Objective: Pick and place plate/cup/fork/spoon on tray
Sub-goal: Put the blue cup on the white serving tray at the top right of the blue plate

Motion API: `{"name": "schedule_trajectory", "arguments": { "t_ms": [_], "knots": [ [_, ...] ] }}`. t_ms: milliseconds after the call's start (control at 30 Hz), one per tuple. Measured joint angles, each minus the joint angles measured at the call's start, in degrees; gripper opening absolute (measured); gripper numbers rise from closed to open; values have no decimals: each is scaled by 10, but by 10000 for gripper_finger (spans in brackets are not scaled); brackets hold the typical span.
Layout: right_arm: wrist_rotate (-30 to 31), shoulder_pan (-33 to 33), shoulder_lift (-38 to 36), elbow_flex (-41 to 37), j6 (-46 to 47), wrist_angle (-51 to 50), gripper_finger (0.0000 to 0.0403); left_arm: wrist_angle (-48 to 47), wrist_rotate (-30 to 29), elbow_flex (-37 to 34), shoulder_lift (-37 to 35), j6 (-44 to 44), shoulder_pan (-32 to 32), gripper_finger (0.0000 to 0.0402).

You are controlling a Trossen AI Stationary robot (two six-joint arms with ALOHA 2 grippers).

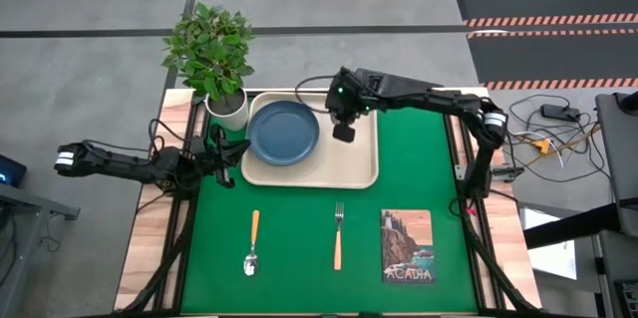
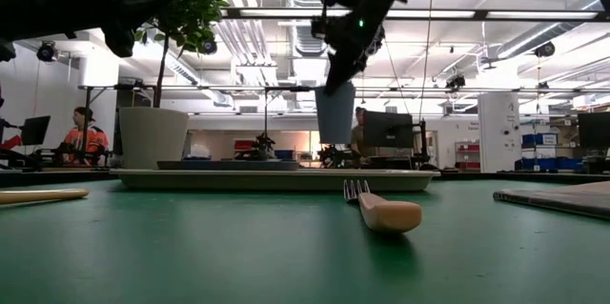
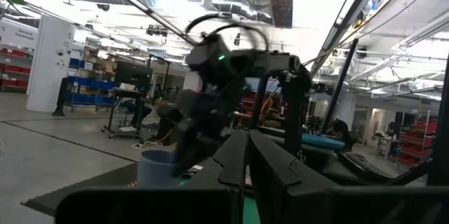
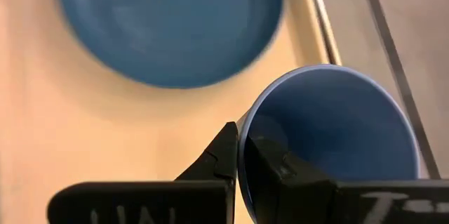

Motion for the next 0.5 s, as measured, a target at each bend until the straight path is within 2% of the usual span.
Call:
{"name": "schedule_trajectory", "arguments": {
  "t_ms": [233, 500],
  "knots": [
    [0, -46, 36, -18, 3, 54, 9, 0, 0, 0, 0, 0, 0, 0],
    [-1, -54, 62, -18, 3, 79, 10, 0, 0, 0, 0, 1, 0, 0]
  ]
}}
